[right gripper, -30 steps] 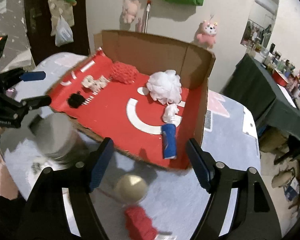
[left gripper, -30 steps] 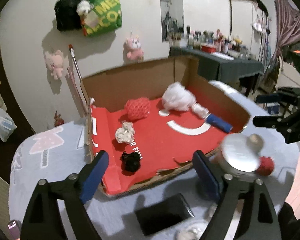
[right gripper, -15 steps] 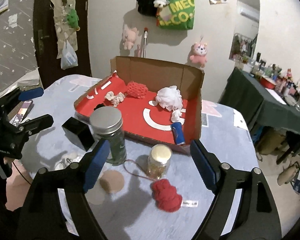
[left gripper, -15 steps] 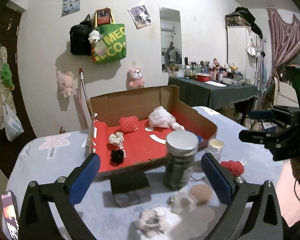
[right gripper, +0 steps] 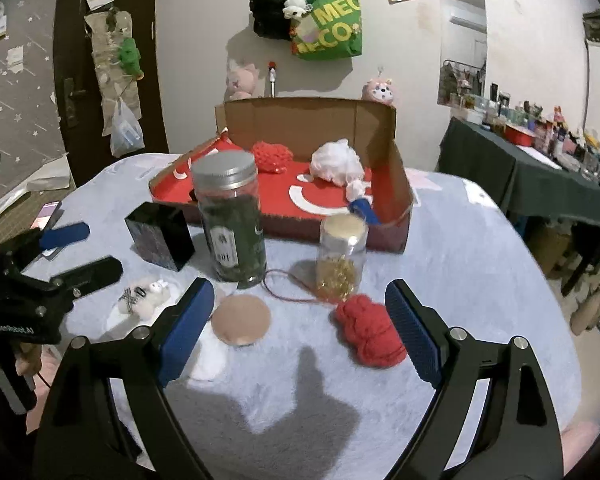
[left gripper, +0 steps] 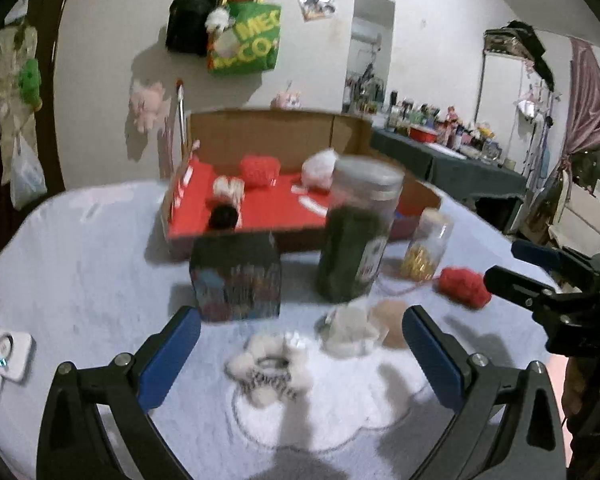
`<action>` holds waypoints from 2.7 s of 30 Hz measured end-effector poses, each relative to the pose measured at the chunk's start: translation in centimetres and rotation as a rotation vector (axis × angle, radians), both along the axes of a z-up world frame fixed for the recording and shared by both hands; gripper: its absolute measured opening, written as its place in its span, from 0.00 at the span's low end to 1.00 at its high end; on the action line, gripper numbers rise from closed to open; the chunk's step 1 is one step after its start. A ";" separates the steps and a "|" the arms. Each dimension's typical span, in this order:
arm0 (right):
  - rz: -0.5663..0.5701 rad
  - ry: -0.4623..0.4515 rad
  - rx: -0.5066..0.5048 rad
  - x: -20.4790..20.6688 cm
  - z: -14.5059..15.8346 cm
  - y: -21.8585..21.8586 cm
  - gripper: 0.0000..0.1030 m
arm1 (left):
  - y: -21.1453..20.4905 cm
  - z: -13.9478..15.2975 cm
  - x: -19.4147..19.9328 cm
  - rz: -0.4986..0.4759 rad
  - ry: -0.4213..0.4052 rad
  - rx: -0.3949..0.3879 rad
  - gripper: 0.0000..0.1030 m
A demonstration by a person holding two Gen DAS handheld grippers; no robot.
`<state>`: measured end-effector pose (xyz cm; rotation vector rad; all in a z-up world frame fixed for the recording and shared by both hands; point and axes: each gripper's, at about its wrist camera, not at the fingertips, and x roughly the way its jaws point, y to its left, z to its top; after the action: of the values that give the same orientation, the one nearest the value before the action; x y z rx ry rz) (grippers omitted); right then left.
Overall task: Organize soft objects
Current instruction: 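Withdraw both tools from the box toward the remaining table items, then grasp the white plush bear with the left tool while the right tool grasps the tan round sponge, then carry the plush bear and tan sponge into the box and lower them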
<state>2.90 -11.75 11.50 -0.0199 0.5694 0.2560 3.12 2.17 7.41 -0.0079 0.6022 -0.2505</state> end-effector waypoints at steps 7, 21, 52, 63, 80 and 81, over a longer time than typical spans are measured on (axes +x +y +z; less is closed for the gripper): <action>0.027 0.071 -0.004 1.5 -2.8 1.0 0.85 | 0.0 -2.4 0.4 0.018 0.049 0.024 1.00; 0.137 0.203 -0.007 4.7 -5.6 3.0 0.85 | 0.8 -4.6 2.8 0.009 0.171 0.073 1.00; 0.204 0.118 0.025 3.4 -4.0 1.2 0.24 | -0.6 -3.3 3.6 -0.130 0.139 0.073 0.55; 0.185 0.117 0.029 3.2 -4.2 0.6 0.24 | -0.1 -3.1 3.1 -0.121 0.134 0.065 0.55; 0.139 0.049 0.034 2.8 -1.4 -1.1 0.24 | 0.9 0.6 2.9 -0.110 0.022 0.059 0.54; 0.135 0.042 0.033 2.9 -1.1 -1.2 0.24 | 1.0 0.9 3.1 -0.107 0.013 0.060 0.54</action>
<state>5.79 -12.99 10.39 -0.0214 0.6059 0.3977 6.18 3.21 8.31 0.0811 0.6236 -0.3363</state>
